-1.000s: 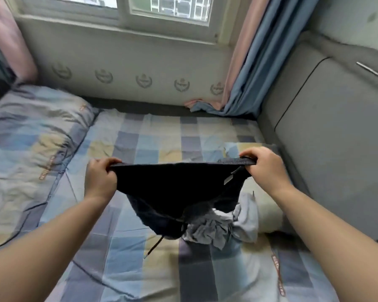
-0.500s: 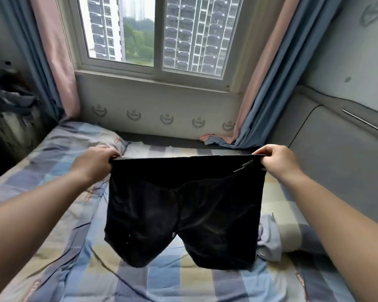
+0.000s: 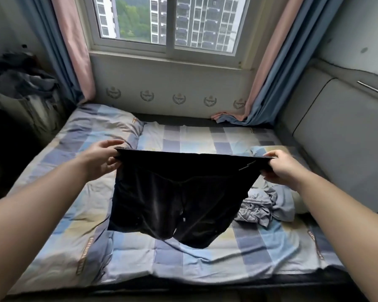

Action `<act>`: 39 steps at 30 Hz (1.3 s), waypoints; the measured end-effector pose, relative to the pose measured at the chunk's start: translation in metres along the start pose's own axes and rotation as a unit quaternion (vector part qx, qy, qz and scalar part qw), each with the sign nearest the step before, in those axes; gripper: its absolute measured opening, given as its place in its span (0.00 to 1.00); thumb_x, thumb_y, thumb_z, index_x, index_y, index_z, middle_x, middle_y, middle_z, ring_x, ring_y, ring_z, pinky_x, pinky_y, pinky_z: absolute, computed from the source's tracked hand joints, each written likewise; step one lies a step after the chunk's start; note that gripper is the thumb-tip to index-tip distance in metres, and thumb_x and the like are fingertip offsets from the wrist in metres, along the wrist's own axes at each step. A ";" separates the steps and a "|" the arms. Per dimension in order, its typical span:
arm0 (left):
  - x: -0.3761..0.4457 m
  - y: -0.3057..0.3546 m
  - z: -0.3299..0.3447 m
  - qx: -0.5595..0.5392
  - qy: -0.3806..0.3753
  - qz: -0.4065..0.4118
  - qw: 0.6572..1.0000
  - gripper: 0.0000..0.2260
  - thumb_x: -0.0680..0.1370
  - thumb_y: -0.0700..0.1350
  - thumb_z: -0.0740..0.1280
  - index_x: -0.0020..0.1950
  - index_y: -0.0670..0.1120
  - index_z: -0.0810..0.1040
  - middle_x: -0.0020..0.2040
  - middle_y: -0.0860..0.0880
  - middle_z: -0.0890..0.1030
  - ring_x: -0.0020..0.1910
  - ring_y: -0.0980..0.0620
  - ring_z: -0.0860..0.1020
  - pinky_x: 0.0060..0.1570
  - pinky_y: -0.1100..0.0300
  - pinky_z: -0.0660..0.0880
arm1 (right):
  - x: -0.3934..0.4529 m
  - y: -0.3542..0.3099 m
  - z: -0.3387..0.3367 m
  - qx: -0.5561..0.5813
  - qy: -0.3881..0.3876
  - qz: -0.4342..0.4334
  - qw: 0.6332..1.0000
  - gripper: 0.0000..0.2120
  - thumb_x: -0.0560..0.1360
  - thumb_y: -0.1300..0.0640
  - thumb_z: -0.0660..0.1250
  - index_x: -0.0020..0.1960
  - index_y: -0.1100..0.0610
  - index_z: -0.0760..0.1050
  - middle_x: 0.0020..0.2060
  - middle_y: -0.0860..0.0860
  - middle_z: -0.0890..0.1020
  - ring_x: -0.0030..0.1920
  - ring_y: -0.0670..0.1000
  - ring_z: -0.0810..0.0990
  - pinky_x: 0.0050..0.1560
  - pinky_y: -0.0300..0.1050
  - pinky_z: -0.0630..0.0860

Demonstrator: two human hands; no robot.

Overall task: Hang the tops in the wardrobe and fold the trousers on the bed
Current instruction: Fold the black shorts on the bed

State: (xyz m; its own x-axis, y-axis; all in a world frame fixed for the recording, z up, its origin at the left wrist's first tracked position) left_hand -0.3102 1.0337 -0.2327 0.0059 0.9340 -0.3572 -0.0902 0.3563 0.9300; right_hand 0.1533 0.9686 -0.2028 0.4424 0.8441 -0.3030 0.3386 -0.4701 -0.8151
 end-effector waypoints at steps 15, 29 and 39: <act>-0.134 -0.052 -0.042 0.119 0.118 0.078 0.983 0.16 0.77 0.33 0.53 0.43 0.45 0.77 0.39 0.43 0.79 0.26 0.57 0.80 0.28 0.66 0.78 | -0.109 0.088 0.014 0.221 -0.159 0.026 0.962 0.11 0.81 0.62 0.56 0.46 0.52 0.75 0.31 0.51 0.82 0.30 0.49 0.82 0.32 0.47 0.80; -0.092 -0.059 -0.012 -0.108 0.100 0.055 0.988 0.08 0.79 0.37 0.61 0.40 0.42 0.74 0.31 0.50 0.81 0.31 0.53 0.83 0.34 0.60 0.81 | -0.084 0.064 0.019 0.198 -0.106 0.027 0.974 0.12 0.81 0.60 0.51 0.58 0.55 0.70 0.43 0.54 0.84 0.43 0.52 0.84 0.43 0.50 0.78; 0.095 -0.164 -0.016 -0.095 0.121 -0.105 0.983 0.07 0.79 0.35 0.59 0.42 0.42 0.73 0.43 0.45 0.79 0.41 0.49 0.81 0.45 0.54 0.76 | 0.074 0.130 0.141 0.286 -0.051 0.214 0.932 0.11 0.81 0.63 0.50 0.51 0.56 0.71 0.44 0.55 0.80 0.43 0.49 0.80 0.43 0.49 0.75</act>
State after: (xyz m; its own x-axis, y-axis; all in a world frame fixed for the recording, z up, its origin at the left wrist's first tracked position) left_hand -0.3113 1.0640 -0.4208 -0.1909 0.7987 -0.5706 -0.2966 0.5071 0.8092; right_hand 0.1133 1.0063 -0.4006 0.3442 0.6442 -0.6831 -0.3632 -0.5795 -0.7295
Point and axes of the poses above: each hand's wrist, its own x-axis towards the middle knuckle, its own z-axis out of the palm, y = z × x, the point moved 8 cm from there along x, towards the middle knuckle
